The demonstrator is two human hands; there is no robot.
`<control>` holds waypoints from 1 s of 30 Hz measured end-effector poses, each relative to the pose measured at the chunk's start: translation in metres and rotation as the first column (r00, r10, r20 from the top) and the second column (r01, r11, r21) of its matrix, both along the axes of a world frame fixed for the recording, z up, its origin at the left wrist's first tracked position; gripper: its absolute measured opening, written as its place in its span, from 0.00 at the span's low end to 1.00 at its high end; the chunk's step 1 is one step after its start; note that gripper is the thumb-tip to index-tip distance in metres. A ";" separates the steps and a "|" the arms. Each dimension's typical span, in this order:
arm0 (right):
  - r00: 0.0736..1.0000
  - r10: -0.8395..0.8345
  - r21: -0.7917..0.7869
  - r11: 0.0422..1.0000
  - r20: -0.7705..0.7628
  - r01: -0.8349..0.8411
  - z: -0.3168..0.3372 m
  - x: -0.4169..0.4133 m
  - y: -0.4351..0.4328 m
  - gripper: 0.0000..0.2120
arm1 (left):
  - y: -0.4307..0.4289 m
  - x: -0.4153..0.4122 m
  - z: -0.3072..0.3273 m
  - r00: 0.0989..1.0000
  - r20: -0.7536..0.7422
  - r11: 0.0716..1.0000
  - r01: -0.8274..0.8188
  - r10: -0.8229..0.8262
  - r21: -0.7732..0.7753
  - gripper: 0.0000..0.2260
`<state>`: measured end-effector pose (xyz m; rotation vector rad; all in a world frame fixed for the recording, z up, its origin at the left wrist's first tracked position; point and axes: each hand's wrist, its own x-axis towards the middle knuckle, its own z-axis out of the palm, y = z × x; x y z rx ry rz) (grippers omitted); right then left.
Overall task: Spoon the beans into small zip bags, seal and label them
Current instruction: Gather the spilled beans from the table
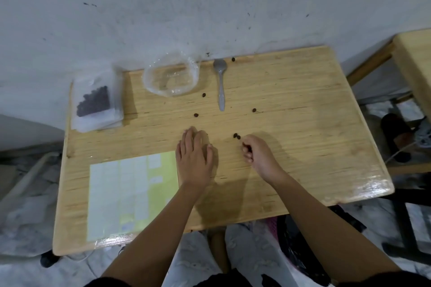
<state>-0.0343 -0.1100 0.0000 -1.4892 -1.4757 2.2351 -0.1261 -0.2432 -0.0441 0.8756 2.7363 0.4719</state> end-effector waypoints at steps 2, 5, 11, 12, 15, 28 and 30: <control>0.950 -0.271 -0.292 0.931 -0.154 0.218 0.000 0.003 0.009 0.13 | 0.002 0.001 0.000 1.000 -0.010 1.000 -0.014 0.014 -0.008 0.25; 0.871 -0.408 -0.449 0.855 -0.273 0.260 0.000 0.008 0.018 0.07 | 0.003 0.003 0.000 0.999 -0.038 1.000 -0.028 0.028 -0.007 0.26; 0.983 -0.115 -0.147 0.985 -0.146 0.094 0.003 -0.007 0.036 0.13 | 0.005 0.004 0.001 0.998 -0.043 0.998 -0.055 0.055 0.009 0.25; 0.996 0.002 0.000 1.000 -0.084 -0.002 0.004 -0.009 0.040 0.11 | 0.005 0.004 0.002 0.998 -0.040 0.999 -0.051 0.051 -0.003 0.25; 0.964 0.230 0.403 0.876 0.136 -0.266 0.005 -0.011 0.048 0.04 | 0.006 0.003 0.001 0.999 -0.036 0.998 -0.023 0.021 -0.051 0.28; 0.841 0.465 0.591 0.607 0.278 -0.531 -0.002 -0.016 0.041 0.04 | 0.006 0.002 0.001 1.000 -0.006 0.996 -0.001 0.000 -0.086 0.29; 0.841 0.461 0.585 0.612 0.282 -0.532 -0.003 -0.015 0.043 0.04 | 0.006 0.002 0.000 1.000 -0.017 0.997 -0.002 0.001 -0.082 0.29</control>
